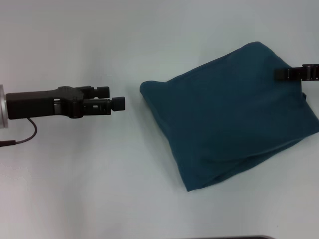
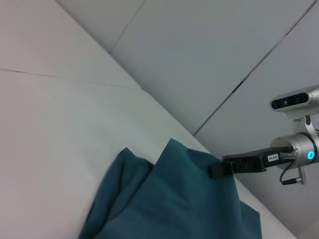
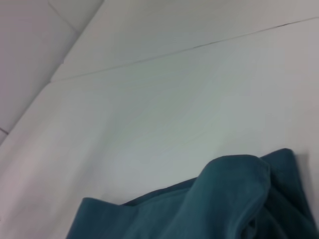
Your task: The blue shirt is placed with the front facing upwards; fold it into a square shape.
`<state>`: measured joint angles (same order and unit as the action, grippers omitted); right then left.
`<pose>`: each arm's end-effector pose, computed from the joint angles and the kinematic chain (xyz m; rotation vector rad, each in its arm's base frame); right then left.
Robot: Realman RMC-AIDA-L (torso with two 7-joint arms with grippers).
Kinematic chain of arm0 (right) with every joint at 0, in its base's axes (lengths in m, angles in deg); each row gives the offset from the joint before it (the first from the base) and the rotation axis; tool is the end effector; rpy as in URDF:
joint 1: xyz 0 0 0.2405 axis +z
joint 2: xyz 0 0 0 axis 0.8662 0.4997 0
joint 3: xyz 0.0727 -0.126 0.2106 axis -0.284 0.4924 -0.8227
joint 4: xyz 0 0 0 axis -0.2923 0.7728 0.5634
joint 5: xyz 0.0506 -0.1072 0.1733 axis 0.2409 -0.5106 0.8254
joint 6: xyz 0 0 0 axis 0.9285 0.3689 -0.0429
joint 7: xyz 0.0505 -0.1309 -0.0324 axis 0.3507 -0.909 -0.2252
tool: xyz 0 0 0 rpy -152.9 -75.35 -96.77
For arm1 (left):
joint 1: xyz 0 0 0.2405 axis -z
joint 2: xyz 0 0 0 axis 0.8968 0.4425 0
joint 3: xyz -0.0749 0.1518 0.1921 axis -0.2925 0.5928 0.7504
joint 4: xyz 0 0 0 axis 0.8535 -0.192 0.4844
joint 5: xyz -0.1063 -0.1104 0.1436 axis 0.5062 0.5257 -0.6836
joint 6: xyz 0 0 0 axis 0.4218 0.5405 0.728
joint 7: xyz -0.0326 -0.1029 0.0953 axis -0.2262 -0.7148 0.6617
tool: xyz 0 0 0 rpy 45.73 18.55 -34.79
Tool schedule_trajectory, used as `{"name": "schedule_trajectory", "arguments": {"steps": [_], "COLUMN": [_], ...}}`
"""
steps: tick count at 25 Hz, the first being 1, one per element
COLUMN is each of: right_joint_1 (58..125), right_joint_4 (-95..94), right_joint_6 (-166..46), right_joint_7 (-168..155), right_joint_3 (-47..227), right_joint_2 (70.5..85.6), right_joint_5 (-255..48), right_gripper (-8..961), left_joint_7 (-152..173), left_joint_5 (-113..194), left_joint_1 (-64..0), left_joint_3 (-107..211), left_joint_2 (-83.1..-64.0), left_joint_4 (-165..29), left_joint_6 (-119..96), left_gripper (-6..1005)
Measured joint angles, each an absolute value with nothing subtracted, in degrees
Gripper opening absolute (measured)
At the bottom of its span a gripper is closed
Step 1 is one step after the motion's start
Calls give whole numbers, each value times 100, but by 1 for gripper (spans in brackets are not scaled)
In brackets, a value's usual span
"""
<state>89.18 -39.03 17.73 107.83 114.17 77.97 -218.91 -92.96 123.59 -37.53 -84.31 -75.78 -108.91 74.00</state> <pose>0.3238 0.3353 0.0626 -2.3387 1.4898 0.4549 -0.2652 0.3074 0.0024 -2.7254 -1.2252 -0.7770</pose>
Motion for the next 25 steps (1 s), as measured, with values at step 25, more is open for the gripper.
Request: {"name": "schedule_trajectory", "arguments": {"steps": [25], "right_joint_1": [8825], "right_joint_4": [-3981], "right_joint_6": [1539], "right_joint_7": [10747], "right_joint_3": [11180], "right_joint_2": [7774], "right_joint_5": [-21511], "right_gripper": [378], "left_joint_7": [-9428], "left_joint_5": [12346], "left_joint_1": [-3627], "left_joint_3": [-8378], "left_joint_2": [-7778], "left_joint_4": [-10748], "left_joint_6": [6751], "left_gripper": [960]}}
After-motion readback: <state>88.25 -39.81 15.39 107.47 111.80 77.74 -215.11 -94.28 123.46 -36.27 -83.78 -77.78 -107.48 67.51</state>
